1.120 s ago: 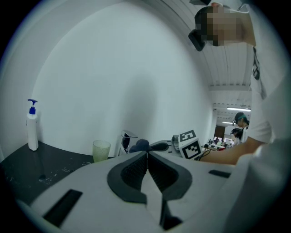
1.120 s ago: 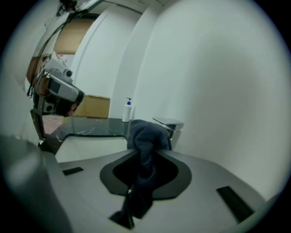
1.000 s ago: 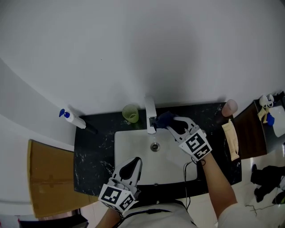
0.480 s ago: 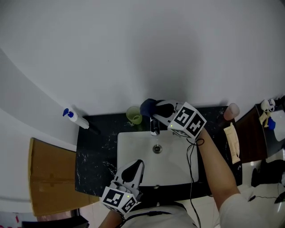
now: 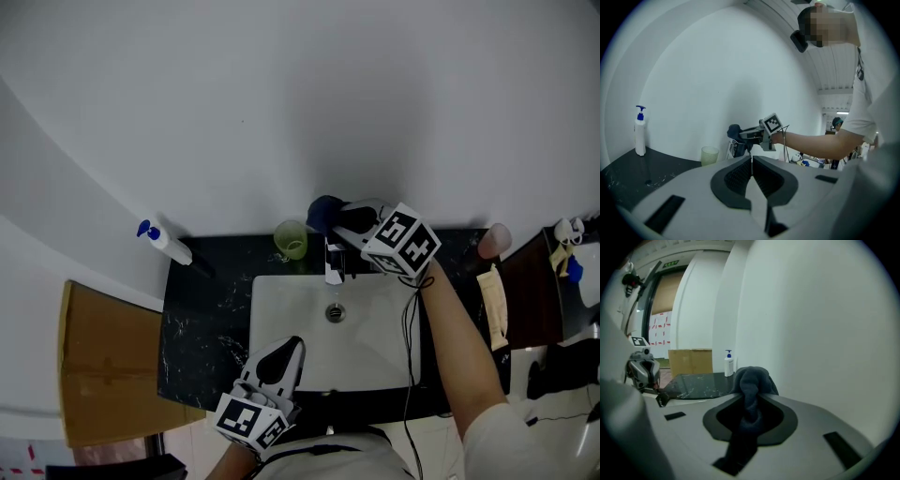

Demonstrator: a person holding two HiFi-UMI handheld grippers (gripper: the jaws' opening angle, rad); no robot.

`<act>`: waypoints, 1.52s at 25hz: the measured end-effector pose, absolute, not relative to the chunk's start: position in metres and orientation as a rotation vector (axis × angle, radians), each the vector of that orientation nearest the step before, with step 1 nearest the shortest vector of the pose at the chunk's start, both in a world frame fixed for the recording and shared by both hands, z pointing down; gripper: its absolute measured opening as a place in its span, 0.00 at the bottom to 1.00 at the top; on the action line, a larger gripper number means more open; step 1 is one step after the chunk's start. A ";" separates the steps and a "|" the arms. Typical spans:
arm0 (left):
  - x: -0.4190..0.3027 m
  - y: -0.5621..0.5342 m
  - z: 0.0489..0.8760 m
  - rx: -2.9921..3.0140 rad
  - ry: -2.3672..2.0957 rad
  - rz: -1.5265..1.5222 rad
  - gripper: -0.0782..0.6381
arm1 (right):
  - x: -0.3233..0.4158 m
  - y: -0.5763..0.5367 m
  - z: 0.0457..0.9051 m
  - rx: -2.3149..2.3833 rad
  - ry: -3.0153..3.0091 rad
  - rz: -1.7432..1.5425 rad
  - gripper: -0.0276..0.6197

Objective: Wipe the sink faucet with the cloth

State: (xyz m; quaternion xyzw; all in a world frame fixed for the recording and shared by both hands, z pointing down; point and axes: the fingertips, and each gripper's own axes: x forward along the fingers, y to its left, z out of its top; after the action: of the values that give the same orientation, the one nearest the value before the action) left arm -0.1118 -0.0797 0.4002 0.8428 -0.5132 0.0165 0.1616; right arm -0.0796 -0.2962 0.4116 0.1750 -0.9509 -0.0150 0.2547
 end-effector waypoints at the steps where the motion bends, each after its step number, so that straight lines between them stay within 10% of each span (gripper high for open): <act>1: -0.111 -0.080 0.401 2.405 -1.464 0.047 0.12 | -0.081 -0.304 0.412 0.499 -2.589 -0.028 0.15; 27: -0.092 -0.089 0.396 2.449 -1.402 -0.001 0.12 | -0.070 -0.273 0.412 0.591 -2.627 0.027 0.15; 38: -0.100 -0.086 0.400 2.442 -1.402 0.035 0.12 | -0.029 -0.307 0.456 1.005 -2.862 0.655 0.15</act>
State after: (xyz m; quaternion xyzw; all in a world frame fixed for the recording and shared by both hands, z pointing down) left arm -0.1003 -0.0861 0.3999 0.8557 -0.4912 0.0121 0.1622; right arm -0.0291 -0.3071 0.4564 0.3239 -0.9221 0.2109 0.0190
